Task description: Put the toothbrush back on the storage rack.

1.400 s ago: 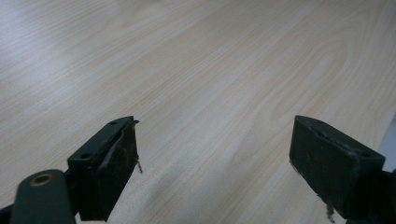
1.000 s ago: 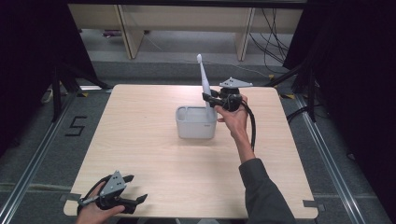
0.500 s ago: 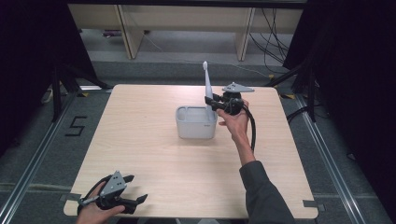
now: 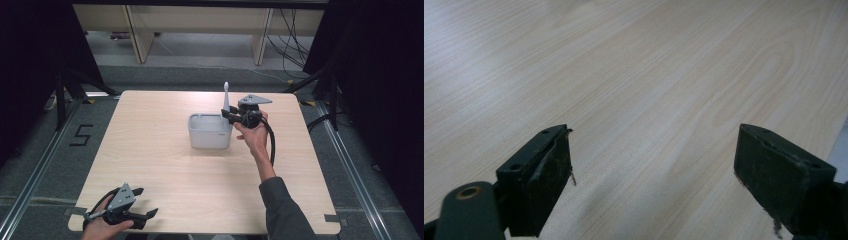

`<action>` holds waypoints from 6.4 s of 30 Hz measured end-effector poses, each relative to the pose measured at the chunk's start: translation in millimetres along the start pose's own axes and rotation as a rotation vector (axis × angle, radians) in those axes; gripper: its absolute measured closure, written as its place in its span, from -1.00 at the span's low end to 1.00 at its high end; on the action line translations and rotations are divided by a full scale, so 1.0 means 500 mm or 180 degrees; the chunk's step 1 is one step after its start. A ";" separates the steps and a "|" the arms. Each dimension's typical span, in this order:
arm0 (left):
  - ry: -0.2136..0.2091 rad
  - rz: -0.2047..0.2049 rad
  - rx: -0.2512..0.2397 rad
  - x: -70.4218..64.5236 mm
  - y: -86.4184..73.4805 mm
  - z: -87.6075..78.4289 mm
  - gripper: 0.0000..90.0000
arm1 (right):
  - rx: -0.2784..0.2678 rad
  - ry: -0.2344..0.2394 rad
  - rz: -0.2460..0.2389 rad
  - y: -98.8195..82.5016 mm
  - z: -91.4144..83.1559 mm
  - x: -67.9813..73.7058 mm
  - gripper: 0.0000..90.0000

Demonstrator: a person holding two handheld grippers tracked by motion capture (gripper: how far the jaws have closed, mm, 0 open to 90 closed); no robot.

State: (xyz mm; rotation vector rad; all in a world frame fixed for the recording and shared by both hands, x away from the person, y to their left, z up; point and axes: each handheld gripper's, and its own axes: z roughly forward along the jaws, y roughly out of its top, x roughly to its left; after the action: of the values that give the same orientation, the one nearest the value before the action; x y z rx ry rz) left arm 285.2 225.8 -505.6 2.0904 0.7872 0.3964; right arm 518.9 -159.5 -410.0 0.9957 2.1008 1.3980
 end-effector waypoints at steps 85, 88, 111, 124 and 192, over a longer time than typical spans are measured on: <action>-0.0001 -0.0042 -0.0024 -0.004 0.000 0.000 -0.67 | 0.0102 0.0035 0.0098 -0.038 -0.096 0.047 -0.41; -0.0004 0.0025 0.0032 -0.001 0.000 -0.002 -0.67 | 0.0090 0.0060 0.0083 -0.040 -0.095 0.050 -0.47; 0.0012 -0.0051 -0.0030 -0.005 -0.001 -0.001 -0.67 | 0.0237 0.0066 0.0169 -0.057 -0.117 0.085 -0.60; 0.0017 -0.0049 -0.0031 -0.005 0.000 -0.001 -0.67 | 0.0281 0.0141 0.0061 -0.074 -0.131 0.097 -0.60; 0.0033 -0.0042 -0.0026 -0.004 -0.001 -0.001 -0.67 | 0.0653 0.0455 0.0036 -0.219 -0.182 0.164 -0.61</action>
State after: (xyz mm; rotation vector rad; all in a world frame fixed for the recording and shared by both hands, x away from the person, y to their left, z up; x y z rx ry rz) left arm 283.1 224.8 -505.6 2.0760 0.8038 0.4031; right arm 367.0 -178.6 -470.2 1.0122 2.3859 1.3137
